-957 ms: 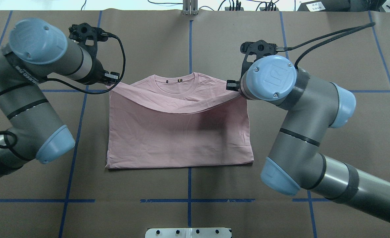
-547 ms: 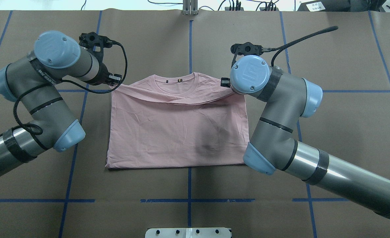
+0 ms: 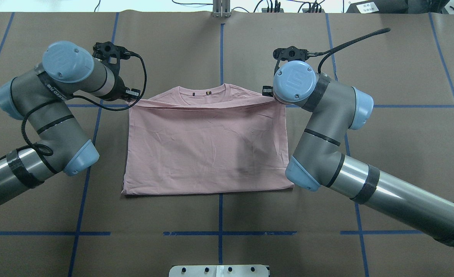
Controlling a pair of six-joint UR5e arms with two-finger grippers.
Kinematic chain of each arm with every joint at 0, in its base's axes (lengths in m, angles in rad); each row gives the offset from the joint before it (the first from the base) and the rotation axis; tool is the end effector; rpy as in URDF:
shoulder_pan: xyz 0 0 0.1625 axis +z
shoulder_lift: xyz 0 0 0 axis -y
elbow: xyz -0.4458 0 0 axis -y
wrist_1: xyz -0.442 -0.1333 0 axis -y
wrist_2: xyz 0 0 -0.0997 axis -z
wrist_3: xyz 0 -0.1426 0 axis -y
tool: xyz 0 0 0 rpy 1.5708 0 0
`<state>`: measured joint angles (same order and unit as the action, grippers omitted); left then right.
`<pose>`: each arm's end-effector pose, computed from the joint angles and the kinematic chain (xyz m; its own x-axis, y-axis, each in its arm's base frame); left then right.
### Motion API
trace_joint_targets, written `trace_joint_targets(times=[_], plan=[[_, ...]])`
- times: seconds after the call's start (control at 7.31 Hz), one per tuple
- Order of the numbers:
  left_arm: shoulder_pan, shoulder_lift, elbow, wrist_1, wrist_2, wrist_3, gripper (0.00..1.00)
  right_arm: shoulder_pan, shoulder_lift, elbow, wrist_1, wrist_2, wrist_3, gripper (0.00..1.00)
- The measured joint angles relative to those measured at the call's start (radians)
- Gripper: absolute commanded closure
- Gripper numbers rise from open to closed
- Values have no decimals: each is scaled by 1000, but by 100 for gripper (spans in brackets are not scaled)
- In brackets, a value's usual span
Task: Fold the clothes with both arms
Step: 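Open both grippers at the collar and raise them off the shirt, then move the left gripper to the near shirt corner while the right arm withdraws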
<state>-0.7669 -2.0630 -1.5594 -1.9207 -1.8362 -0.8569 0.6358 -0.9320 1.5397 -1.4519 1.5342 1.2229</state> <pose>0.4889 -0.6043 0.3701 0.7141 0.1893 -0.6739 0.0827 0.9332 0.3498 -0.5597 -0.5852 0.3083 0.7743 0.1481 0.6152 -0.3712 0.8936 0.2522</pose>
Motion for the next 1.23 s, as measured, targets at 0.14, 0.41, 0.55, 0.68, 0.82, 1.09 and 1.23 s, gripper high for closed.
trace_joint_targets(times=[0.14,0.41,0.55,0.68,0.82,1.09,1.23], plan=[[-2,1,-1,0,0,19,1,4,0,-1,1,0,-1,1],[-3,5,-8,-1,0,42,0,-5,-1,-17,4,-3,2,0],[-4,16,-34,0,-3,62,0,-4,-1,-17,7,0,-10,0],[-5,42,-81,2,-7,89,0,5,-5,4,7,16,-39,0],[-5,86,-146,2,-9,105,0,29,-27,53,4,61,-84,0],[20,207,-303,-9,-8,68,5,79,-123,191,0,160,-170,0],[63,276,-362,-40,-5,2,24,86,-151,226,1,178,-188,0]])
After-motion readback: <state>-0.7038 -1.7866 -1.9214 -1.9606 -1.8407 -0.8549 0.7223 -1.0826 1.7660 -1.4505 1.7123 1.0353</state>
